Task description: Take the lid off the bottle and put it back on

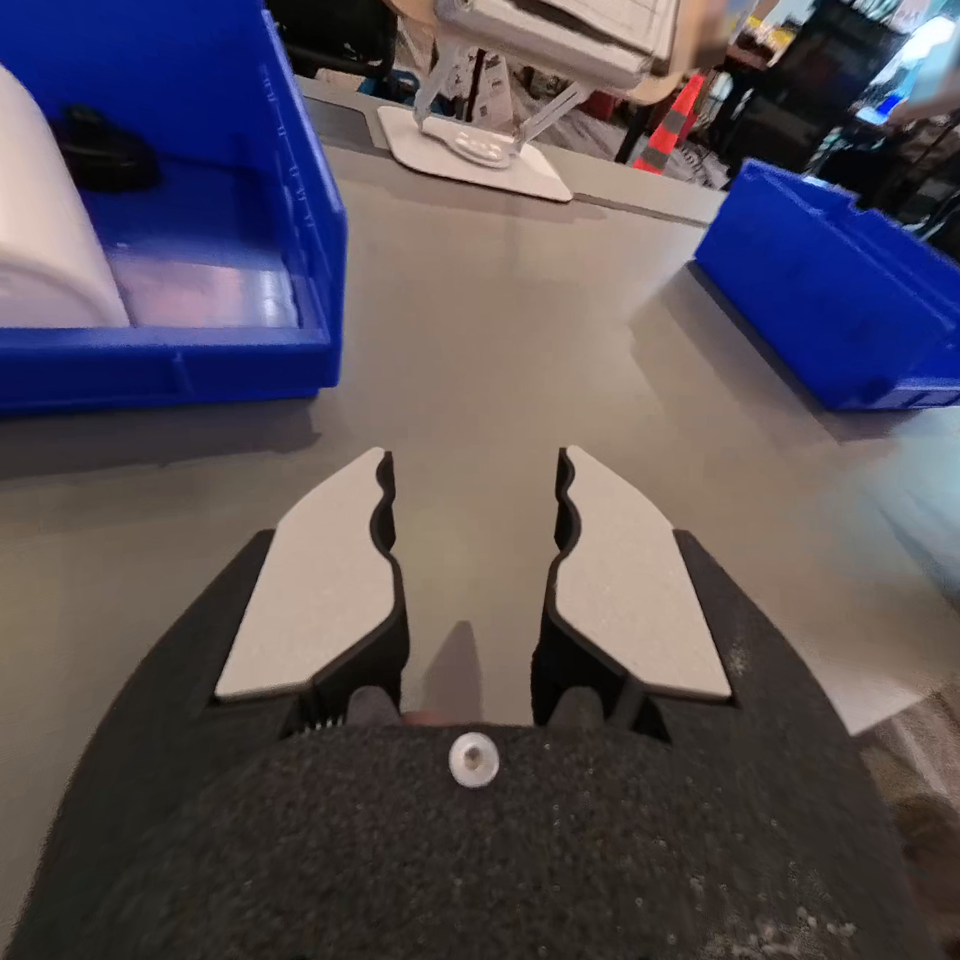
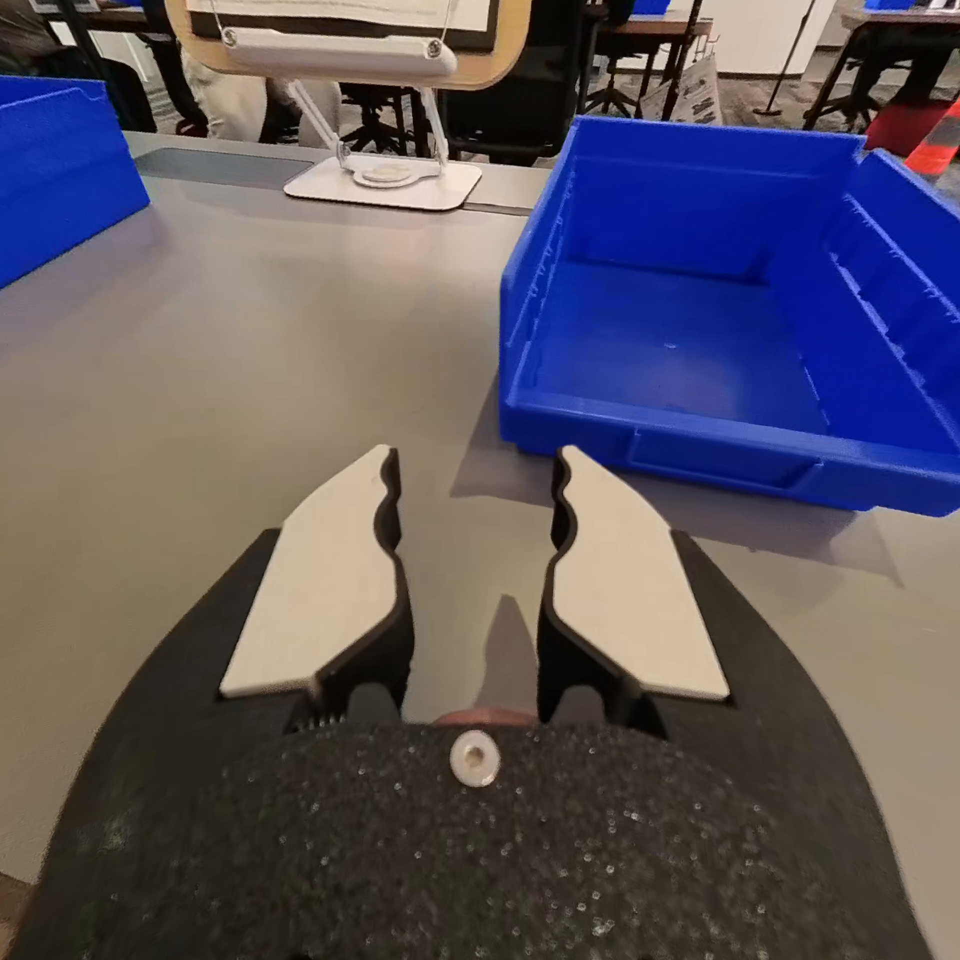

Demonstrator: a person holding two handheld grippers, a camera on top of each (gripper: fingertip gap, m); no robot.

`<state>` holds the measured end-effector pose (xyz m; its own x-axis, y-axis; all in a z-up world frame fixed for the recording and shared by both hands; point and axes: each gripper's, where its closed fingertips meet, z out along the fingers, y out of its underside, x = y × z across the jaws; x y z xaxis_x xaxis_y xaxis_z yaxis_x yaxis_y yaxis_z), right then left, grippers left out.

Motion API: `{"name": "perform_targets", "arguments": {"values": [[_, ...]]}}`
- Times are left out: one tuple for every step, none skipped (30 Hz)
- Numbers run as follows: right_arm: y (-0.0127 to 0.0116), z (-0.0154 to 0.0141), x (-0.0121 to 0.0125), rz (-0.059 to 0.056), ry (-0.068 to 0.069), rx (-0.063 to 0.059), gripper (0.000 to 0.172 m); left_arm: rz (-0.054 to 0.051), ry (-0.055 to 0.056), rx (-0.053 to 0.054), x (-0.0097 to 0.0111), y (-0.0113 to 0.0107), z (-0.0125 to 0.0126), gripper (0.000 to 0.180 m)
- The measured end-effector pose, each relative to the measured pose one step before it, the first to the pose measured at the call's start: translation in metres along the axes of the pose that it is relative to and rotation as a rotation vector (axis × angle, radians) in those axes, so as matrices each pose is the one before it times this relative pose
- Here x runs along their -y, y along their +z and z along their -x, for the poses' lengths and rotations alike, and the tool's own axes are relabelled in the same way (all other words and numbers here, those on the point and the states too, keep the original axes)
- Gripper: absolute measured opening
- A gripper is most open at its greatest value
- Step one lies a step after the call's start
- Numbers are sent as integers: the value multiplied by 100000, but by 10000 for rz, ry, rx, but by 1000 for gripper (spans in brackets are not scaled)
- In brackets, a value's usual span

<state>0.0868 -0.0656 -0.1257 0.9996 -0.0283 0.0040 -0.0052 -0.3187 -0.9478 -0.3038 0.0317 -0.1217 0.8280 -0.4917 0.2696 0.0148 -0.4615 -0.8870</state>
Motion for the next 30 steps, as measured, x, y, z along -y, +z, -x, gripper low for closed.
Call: {"name": "perform_targets", "arguments": {"values": [[43, 175, 4, -8, -82, -14, 55, 82, -10, 94, -154, 47, 405, 60], [54, 252, 37, -12, -173, -12, 54, 80, -69, -24, -212, 1, 224, 60], [49, 278, 44, 0, -210, -33, 53, 89, -123, 22, -204, -24, 257, 60], [20, 192, 60, -16, -210, -83, 53, 57, -125, -18, -128, -12, 173, 61], [-14, 134, 89, -48, -195, -81, 52, 33, -91, -98, -51, 29, 11, 61], [-18, 131, 132, -84, -138, -29, 52, 40, -34, -38, -30, 57, 69, 61], [-23, 166, 76, -51, -68, 44, 52, 39, 45, 41, -38, 82, 137, 61], [-29, 88, 13, -16, -4, 40, 52, 39, 95, 36, -46, 102, 82, 62], [-37, -16, 0, -14, 39, -11, 52, 53, 90, 20, -50, 118, 26, 63], [-57, 1, 31, -32, 40, 27, 52, 35, 66, 16, -29, 82, -4, 64], [-39, -19, 0, -20, 43, 31, 52, 6, 59, -29, 25, 76, -86, 66], [-37, -82, -16, -8, 64, 1, 52, 16, 51, -35, 74, 40, -81, 67], [-34, -87, 3, -16, 79, 6, 52, 11, 36, -12, 241, 2, -3, 67], [-41, -87, 4, -19, 81, 20, 52, 41, 34, -71, 530, 21, 15, 68], [-44, -116, -16, -11, 77, 7, 52, 277, 53, -102, 724, 93, 116, 74], [-51, -106, -11, -15, 67, 5, 52, 685, 71, 3, 693, 152, 440, 84], [-43, -85, -23, -9, 61, 24, 52, 853, 75, 129, 820, 71, 762, 89], [-30, -66, -13, -5, 75, 32, 52, 586, 73, 173, 1351, -93, 908, 90], [-17, -9, 17, -16, 67, 57, 51, 288, 76, 164, 1775, -205, 987, 90], [10, -7, -3, 2, 50, 52, 51, 266, 16, 213, 1822, -72, 1202, 89], [64, -32, -35, 28, 48, 25, 51, 424, -84, 345, 1593, 177, 1562, 90], [83, -11, -28, 37, 35, 26, 51, 463, -85, 475, 1437, 428, 1843, 93], [70, -1, -21, 28, 16, 28, 51, 489, -95, 573, 1259, 708, 2040, 95], [51, 4, -24, 26, 12, 19, 51, 557, -192, 674, 967, 974, 2252, 95], [22, 16, -18, 23, 9, 23, 51, 623, -320, 628, 688, 1278, 2151, 95], [18, 24, -25, 19, 1, 18, 51, 761, -469, 264, 338, 1558, 1480, 93], [-5, 35, -9, 7, -5, 14, 51, 838, -564, -68, 91, 1647, 792, 93], [-5, 59, -23, 11, -8, 27, 51, 765, -490, -64, -37, 1572, 507, 93], [-4, 58, -7, 6, -5, 24, 51, 547, -310, 131, -8, 1365, 447, 95], [8, 61, -14, 6, -14, 16, 51, 307, -138, 316, 106, 1080, 423, 100]]}}
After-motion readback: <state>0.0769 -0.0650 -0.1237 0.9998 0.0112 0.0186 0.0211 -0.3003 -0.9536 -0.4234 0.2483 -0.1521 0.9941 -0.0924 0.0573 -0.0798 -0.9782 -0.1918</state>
